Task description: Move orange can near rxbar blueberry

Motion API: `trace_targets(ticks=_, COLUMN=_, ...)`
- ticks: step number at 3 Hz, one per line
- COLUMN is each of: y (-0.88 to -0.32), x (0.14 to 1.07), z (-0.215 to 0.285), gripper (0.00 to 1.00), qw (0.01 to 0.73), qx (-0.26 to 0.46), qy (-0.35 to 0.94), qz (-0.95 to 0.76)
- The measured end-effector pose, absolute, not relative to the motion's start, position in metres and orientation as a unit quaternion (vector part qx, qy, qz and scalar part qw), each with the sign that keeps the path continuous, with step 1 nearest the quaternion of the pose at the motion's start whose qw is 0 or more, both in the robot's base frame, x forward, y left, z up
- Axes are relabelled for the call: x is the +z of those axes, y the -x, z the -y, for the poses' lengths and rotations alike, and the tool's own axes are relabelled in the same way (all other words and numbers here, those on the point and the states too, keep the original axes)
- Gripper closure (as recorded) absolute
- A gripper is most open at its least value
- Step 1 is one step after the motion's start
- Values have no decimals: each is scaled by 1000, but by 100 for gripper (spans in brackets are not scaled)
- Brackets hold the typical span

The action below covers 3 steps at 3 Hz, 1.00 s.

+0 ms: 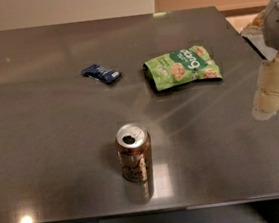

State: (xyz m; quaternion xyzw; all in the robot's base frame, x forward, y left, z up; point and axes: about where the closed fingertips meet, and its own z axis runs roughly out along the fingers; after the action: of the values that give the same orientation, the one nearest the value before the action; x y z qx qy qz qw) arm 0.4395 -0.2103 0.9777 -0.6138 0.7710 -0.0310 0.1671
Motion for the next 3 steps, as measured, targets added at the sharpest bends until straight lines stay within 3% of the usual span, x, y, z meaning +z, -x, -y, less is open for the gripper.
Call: trace_targets(ticks=3, y=-429, x=973, z=141, gripper=0, qw=225, qx=33, qy=702, qz=-675)
